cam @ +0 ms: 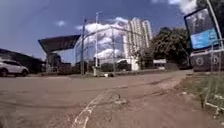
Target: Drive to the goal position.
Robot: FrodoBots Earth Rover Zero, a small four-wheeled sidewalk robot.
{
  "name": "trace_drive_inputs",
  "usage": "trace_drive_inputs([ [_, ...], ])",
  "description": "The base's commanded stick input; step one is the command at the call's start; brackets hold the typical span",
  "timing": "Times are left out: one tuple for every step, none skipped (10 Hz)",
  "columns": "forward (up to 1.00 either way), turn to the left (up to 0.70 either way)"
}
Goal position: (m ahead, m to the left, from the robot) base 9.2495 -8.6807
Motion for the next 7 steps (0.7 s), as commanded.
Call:
trace_drive_inputs([
  [0.70, 0.00],
  [0.70, 0.00],
  [0.70, 0.00],
  [0.70, 0.00],
  [0.70, 0.00],
  [0.70, 0.00],
  [0.70, 0.00],
])
